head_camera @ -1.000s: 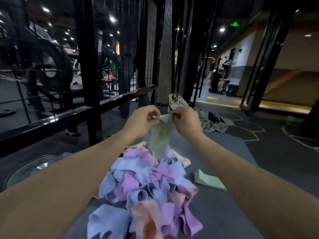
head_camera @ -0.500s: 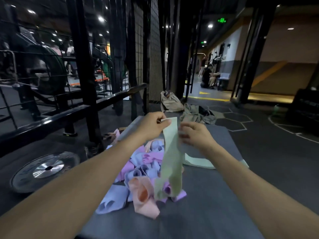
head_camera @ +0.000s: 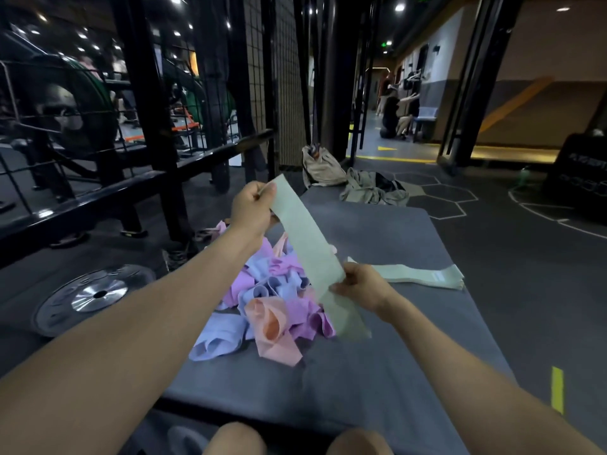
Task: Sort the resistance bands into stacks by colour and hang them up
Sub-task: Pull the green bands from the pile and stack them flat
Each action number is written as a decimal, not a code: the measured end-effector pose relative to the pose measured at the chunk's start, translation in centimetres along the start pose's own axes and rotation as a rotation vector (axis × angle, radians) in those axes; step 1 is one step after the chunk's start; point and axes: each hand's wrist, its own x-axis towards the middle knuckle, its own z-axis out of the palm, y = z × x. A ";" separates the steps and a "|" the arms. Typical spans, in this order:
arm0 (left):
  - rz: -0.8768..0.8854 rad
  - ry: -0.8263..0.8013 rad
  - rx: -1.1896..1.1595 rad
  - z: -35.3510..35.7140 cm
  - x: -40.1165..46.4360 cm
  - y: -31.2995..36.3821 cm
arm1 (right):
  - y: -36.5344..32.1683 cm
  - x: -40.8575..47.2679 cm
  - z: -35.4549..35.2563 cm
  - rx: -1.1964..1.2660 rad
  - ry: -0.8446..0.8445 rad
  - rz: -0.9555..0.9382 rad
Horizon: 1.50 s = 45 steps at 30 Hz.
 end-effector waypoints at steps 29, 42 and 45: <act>-0.332 -0.099 0.389 -1.2 0.8 -9.2 | 9.3 -1.5 -8.1 -0.030 0.577 0.304; -0.330 -0.101 0.390 7.9 3.6 -13.6 | 14.4 1.3 -15.6 0.057 0.797 0.454; -0.345 -0.075 0.334 11.3 5.3 -15.2 | 15.6 3.2 -18.0 -0.025 0.843 0.419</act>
